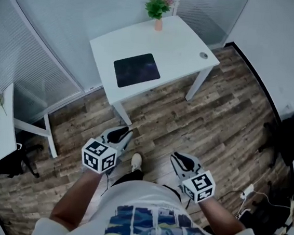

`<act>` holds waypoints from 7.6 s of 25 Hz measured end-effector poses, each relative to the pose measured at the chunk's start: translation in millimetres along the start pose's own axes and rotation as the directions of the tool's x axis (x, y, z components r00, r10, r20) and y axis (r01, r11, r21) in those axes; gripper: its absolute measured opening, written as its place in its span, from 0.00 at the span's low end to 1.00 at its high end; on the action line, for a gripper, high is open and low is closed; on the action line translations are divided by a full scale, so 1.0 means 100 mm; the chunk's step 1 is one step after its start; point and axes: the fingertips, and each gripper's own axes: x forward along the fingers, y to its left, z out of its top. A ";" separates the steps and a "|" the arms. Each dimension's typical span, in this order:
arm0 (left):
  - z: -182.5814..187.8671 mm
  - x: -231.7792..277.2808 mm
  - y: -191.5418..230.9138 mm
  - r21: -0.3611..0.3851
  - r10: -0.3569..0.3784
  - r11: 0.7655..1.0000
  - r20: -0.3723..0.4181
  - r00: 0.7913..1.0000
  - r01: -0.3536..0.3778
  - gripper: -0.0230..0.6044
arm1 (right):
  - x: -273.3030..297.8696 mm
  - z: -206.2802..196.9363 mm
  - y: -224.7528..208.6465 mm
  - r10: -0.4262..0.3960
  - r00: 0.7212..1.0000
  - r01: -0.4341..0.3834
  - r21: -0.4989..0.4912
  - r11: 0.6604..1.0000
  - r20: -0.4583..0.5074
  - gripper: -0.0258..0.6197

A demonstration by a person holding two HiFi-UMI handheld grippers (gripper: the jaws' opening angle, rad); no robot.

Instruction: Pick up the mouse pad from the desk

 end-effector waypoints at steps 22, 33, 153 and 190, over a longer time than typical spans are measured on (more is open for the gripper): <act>0.47 1.28 2.77 -0.054 0.184 0.980 -0.121 0.975 -0.192 0.23 | 1.66 0.82 -0.84 -0.012 0.999 0.013 0.013 1.000 -0.038 0.12; 0.71 2.05 3.82 -0.056 0.336 0.933 -0.216 0.917 -0.355 0.24 | 2.22 1.21 -1.74 0.098 0.991 -0.098 0.004 0.995 -0.095 0.12; 3.72 -1.12 2.44 0.165 0.069 0.981 0.218 0.973 -0.106 0.08 | 1.67 1.11 -0.25 0.017 0.998 -0.018 0.014 1.000 0.058 0.07; 3.89 -1.42 2.04 0.211 0.011 0.975 0.249 0.969 -0.065 0.08 | 1.58 1.20 -0.17 0.014 0.997 -0.012 -0.023 1.000 0.081 0.04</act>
